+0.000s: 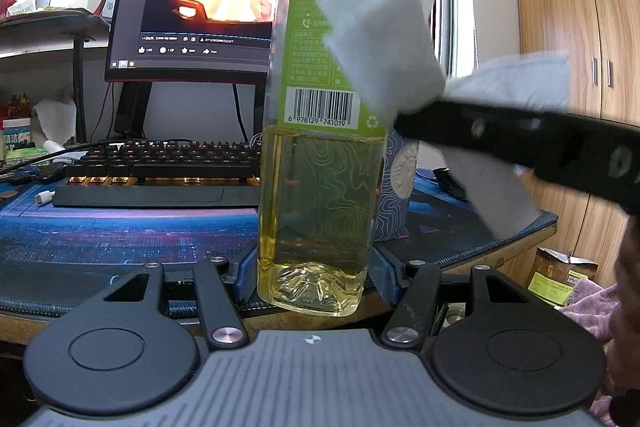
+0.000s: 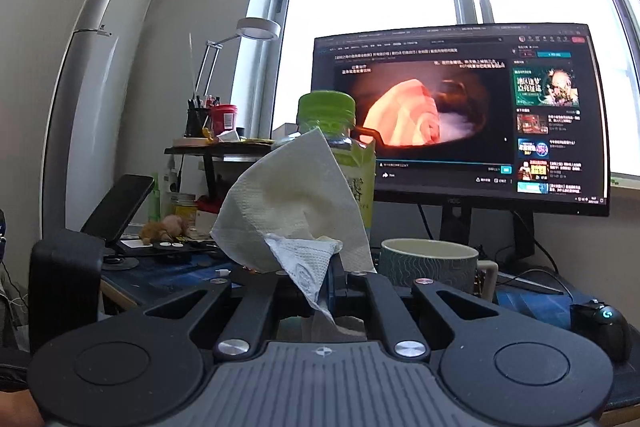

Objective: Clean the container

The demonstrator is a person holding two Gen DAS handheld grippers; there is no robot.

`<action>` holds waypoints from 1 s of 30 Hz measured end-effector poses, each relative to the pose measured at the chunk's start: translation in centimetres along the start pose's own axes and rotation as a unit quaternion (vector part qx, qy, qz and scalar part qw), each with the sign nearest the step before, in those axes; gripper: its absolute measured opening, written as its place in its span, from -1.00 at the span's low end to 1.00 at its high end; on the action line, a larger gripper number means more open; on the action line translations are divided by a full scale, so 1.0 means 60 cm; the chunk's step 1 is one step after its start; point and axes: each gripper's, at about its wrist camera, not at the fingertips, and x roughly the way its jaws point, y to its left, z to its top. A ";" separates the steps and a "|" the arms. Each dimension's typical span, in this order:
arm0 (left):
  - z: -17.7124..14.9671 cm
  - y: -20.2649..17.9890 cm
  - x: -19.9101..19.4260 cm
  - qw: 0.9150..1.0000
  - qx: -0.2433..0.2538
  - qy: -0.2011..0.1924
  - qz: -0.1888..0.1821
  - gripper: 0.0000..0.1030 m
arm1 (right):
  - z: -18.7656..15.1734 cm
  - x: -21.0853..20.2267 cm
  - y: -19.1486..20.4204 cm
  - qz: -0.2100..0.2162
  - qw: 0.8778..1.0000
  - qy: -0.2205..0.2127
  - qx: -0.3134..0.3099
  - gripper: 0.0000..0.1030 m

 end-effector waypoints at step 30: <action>-0.002 -0.002 -0.003 1.000 0.001 -0.002 0.001 0.19 | -0.014 0.012 -0.017 -0.004 1.000 0.014 0.022 -0.88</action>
